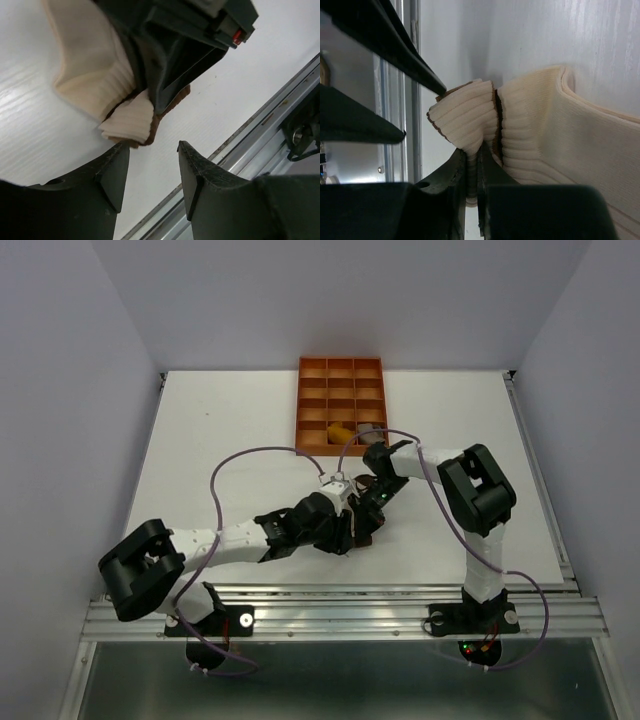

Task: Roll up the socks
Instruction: Roll the sock at the center of the board.

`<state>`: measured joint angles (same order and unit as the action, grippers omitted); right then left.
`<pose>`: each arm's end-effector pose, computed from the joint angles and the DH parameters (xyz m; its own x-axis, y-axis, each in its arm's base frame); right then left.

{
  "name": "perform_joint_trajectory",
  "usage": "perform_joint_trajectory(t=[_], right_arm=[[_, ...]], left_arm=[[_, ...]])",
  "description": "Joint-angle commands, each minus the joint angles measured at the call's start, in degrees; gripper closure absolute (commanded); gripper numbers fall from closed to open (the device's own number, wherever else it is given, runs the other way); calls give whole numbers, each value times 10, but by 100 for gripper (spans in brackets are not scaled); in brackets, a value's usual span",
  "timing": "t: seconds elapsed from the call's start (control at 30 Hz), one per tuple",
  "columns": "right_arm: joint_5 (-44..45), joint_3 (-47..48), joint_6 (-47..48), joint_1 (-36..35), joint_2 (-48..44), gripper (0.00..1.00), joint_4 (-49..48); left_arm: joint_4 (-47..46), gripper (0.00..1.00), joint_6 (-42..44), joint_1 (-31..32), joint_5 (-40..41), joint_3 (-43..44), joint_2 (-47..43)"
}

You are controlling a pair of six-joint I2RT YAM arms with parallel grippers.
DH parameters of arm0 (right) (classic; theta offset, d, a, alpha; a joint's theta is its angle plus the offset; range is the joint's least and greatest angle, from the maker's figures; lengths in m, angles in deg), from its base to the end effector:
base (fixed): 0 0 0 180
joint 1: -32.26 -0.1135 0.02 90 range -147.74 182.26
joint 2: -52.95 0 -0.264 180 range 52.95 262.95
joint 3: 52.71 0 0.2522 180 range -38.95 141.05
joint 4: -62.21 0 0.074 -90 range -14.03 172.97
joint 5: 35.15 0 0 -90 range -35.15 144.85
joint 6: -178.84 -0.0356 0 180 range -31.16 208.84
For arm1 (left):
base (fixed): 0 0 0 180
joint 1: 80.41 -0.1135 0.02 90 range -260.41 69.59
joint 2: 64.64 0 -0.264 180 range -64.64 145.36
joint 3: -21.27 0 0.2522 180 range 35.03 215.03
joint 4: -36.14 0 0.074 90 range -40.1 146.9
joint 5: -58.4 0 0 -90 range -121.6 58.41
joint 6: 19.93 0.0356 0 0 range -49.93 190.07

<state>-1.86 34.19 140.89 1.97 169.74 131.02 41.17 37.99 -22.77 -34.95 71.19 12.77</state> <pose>0.2816 0.1989 0.1310 -0.3927 -0.7306 -0.5585 -0.7762 -0.0625 0.6274 0.1473 -0.2364 0.1959 -0.7057 0.1231 -0.6978 0.5840 0.6586 -0.4744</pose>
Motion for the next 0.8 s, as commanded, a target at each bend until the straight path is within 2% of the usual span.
perform_joint_trajectory(t=[0.0, 0.17, 0.33, 0.6, 0.67, 0.77], right_arm=[[20, 3, -3, -1, 15, 99, -2], [21, 4, 5, -1, 11, 99, 1], [25, 5, 8, -1, 8, 99, -2], [14, 0, 2, -1, 4, 99, -13], [7, 2, -5, -1, 2, 99, -19], [3, 2, -6, -1, -2, 99, -22]], left_arm=[[-5, 46, 83, 19, 27, 48, 26], [-20, 46, 101, 21, 61, 48, 27], [27, 47, 93, 21, 70, 57, 34], [-1, 50, 90, 21, 15, 49, 43], [-26, 51, 90, 20, -1, 42, 49], [-32, 59, 90, 21, -5, 43, 59]])
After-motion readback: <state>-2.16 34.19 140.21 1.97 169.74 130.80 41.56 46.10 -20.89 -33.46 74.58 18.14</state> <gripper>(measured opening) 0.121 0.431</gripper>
